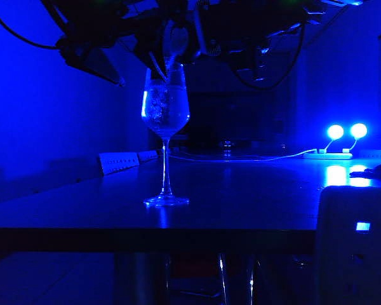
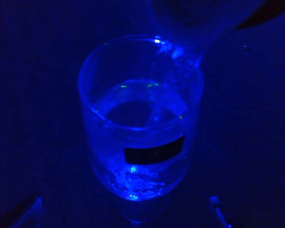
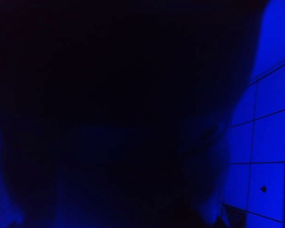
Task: Pick up the black thermos cup, pour some water from it into the stemmed glass, and then put the thermos cup back on the table.
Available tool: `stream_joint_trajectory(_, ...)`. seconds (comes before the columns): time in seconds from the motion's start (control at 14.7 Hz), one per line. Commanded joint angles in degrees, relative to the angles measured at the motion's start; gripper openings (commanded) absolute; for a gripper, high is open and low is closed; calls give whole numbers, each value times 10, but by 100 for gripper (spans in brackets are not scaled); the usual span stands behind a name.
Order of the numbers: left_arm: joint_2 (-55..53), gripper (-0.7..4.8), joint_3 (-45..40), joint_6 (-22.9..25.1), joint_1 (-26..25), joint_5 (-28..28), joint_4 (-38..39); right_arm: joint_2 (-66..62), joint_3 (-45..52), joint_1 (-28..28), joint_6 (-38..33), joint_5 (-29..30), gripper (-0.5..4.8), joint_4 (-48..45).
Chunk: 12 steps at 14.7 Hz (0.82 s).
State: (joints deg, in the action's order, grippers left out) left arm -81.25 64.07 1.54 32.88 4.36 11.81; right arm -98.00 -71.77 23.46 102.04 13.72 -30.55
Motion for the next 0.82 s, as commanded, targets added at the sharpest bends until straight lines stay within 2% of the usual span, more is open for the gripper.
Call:
stream_joint_trajectory(0.07,2,479,2,1,0,2,-3,7,-7,0,0,3,84,-40)
stream_joint_trajectory(0.54,2,479,2,1,0,2,-3,7,-7,0,-2,3,84,-40)
stream_joint_trajectory(0.82,2,479,2,1,0,9,-2,7,-7,0,-109,-19,84,-40)
